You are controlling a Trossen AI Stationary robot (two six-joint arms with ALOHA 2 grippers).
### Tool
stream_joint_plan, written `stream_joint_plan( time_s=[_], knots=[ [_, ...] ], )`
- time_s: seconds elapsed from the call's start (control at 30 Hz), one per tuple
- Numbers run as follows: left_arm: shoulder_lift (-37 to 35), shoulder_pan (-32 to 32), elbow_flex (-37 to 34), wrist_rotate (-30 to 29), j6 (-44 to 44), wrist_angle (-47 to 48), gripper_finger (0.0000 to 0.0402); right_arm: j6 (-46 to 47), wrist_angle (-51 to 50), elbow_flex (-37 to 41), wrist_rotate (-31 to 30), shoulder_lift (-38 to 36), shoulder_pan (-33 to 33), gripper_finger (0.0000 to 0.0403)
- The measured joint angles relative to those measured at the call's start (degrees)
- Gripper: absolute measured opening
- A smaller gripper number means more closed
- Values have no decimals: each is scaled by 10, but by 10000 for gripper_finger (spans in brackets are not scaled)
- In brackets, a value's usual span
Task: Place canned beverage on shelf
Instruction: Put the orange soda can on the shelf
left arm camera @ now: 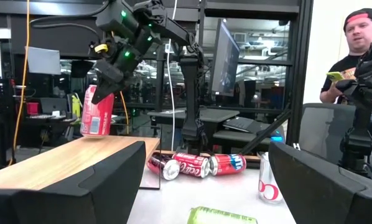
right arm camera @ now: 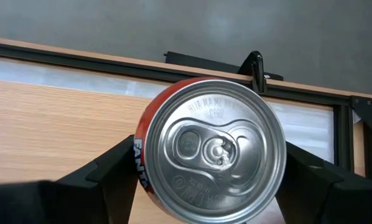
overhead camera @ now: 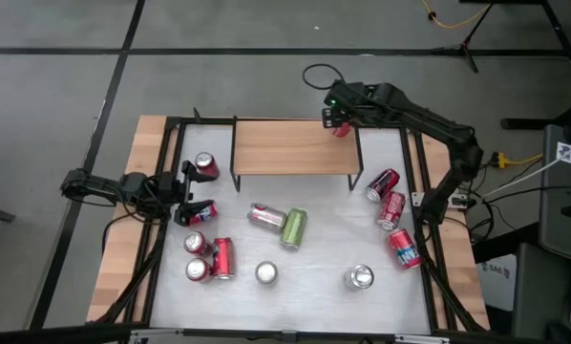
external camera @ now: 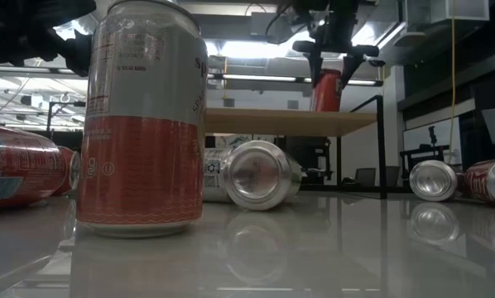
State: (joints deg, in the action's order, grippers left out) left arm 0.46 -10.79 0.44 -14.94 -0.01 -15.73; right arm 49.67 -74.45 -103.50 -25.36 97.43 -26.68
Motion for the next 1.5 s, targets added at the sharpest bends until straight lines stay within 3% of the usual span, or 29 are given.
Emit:
stream_joint_plan(
  time_s=[1.0,1.1,1.33,1.5],
  knots=[
    [0,0,0,0,0,0,336,-6,12,0,25,0,-1,285],
    [0,0,0,0,0,0,336,-13,11,0,32,0,-1,302],
    [0,0,0,0,0,0,336,-20,16,0,59,-1,-8,389],
    [0,0,0,0,-15,0,336,-20,16,0,54,-1,-7,382]
  ],
)
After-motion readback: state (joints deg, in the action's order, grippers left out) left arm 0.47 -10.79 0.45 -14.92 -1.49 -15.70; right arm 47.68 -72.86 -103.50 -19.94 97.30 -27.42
